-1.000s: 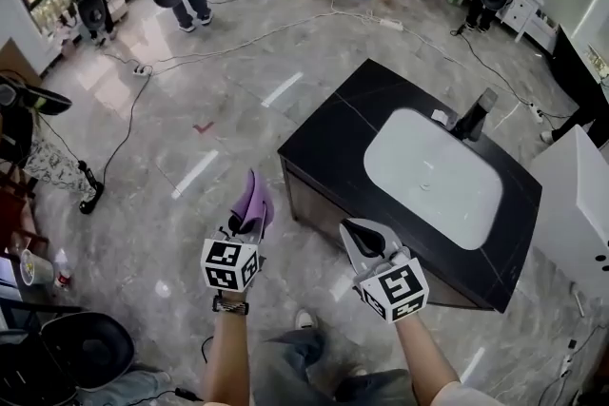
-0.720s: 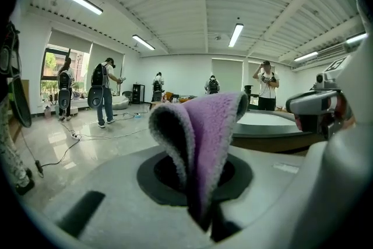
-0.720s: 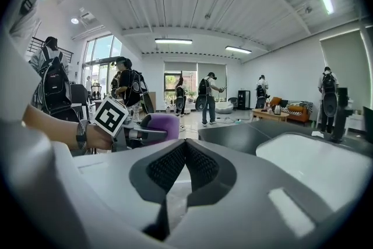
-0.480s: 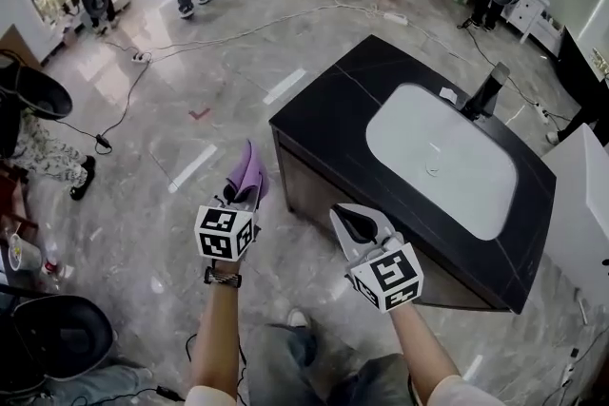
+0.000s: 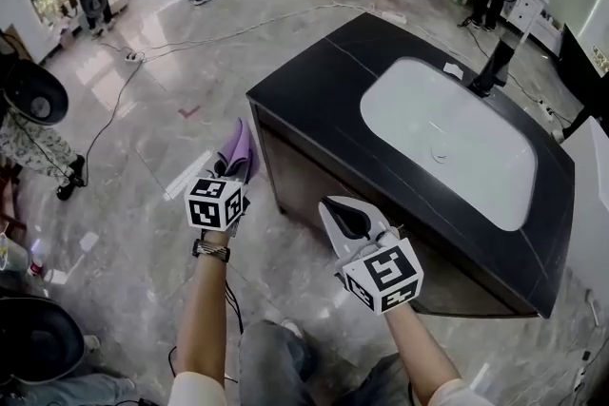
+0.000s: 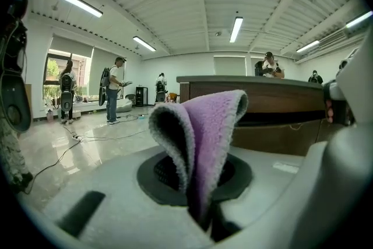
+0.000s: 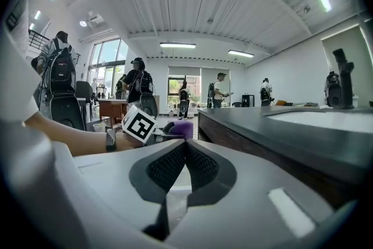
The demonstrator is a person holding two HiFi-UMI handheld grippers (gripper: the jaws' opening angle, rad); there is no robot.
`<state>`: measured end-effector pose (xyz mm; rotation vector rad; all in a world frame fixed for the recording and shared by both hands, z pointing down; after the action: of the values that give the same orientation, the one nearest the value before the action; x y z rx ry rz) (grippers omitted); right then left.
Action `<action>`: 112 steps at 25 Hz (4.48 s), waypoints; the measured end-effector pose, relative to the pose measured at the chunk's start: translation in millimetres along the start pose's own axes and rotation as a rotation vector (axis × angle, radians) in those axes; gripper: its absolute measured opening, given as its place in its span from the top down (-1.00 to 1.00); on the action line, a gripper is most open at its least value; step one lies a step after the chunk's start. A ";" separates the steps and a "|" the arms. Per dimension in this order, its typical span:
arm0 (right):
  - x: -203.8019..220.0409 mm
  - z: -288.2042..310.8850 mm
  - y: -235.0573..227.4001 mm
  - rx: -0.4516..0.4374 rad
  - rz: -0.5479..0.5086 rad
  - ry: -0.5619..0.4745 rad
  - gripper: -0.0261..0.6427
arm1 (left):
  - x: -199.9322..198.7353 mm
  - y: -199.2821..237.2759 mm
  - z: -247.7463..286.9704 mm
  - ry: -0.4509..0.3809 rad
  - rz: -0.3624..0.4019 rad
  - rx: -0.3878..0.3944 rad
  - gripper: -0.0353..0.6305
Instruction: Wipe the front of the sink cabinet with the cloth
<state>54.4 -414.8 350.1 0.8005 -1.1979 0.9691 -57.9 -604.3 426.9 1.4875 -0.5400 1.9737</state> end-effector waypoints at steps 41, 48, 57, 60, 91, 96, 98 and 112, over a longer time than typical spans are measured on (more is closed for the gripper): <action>136.9 -217.2 -33.5 0.223 0.013 -0.072 0.90 | 66.3 -222.4 28.4 -0.102 0.160 0.209 0.75; 147.5 -259.5 -46.9 0.274 0.035 -0.061 0.90 | 70.7 -287.8 18.1 -0.097 0.153 0.283 0.75; 158.4 -298.7 -58.2 0.323 0.047 -0.061 0.90 | 78.5 -351.6 13.1 -0.087 0.164 0.363 0.75; 158.8 -313.0 -59.6 0.341 0.057 -0.070 0.90 | 77.3 -373.0 7.4 -0.091 0.188 0.393 0.75; 208.6 -473.9 -120.4 0.593 0.130 -0.073 0.90 | 97.8 -620.1 -39.0 -0.130 0.313 0.838 0.75; 216.1 -498.7 -118.3 0.632 0.129 -0.050 0.90 | 99.5 -655.0 -49.6 -0.143 0.313 0.923 0.75; 221.7 -511.1 -118.8 0.655 0.137 -0.043 0.90 | 101.6 -669.6 -53.2 -0.144 0.313 0.958 0.75; 239.2 -543.0 -116.8 0.739 0.159 -0.027 0.90 | 120.1 -729.8 -66.5 -0.149 0.379 1.128 0.75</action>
<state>388.5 73.1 476.3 1.3076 -0.9252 1.5729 365.6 1.7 497.2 2.3029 0.3819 2.6559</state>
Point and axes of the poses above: the fingertips, and each gripper's own axes: z forward along the fingers, y to its left, x out of its underside, the point moved 2 cm from there along -z, backward along the fingers, and after that the axes turned 2 degrees about x, right-handed, at the moved point
